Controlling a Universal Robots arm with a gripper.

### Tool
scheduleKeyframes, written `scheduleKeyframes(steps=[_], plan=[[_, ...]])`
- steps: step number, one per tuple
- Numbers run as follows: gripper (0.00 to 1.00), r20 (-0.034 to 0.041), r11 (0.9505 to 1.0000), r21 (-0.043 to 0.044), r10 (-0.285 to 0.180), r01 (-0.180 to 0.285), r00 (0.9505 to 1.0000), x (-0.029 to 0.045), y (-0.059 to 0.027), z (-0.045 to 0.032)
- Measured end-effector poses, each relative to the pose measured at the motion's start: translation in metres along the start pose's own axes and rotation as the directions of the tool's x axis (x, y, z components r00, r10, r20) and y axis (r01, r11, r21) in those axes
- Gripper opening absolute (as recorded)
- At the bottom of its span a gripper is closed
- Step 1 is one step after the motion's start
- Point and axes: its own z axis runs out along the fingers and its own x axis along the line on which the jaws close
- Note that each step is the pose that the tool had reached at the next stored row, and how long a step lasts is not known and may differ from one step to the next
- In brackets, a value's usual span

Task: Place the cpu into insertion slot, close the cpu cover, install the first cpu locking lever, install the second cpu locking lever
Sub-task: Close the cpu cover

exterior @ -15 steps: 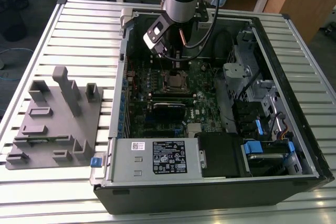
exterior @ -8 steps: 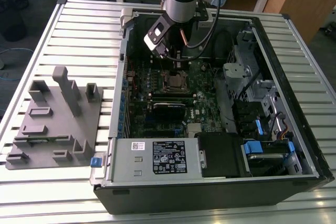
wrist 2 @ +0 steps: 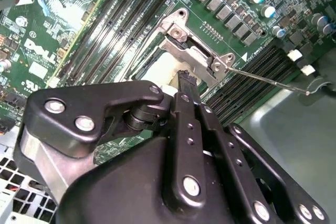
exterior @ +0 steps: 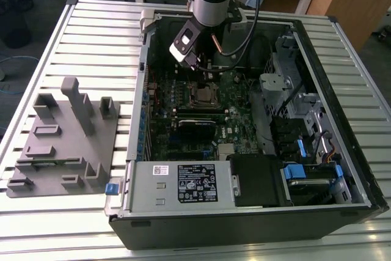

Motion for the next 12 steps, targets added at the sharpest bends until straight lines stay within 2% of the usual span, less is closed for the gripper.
scheduleKeyframes(steps=[7, 12], plan=[[0.11, 0.0002, 1.0000, 0.0003, -0.006, 0.006, 1.0000, 0.0000, -0.0001, -0.0001], [0.11, -0.0010, 0.9966, 0.0022, -0.082, 0.082, 0.9966, 0.0000, -0.0001, 0.0002]])
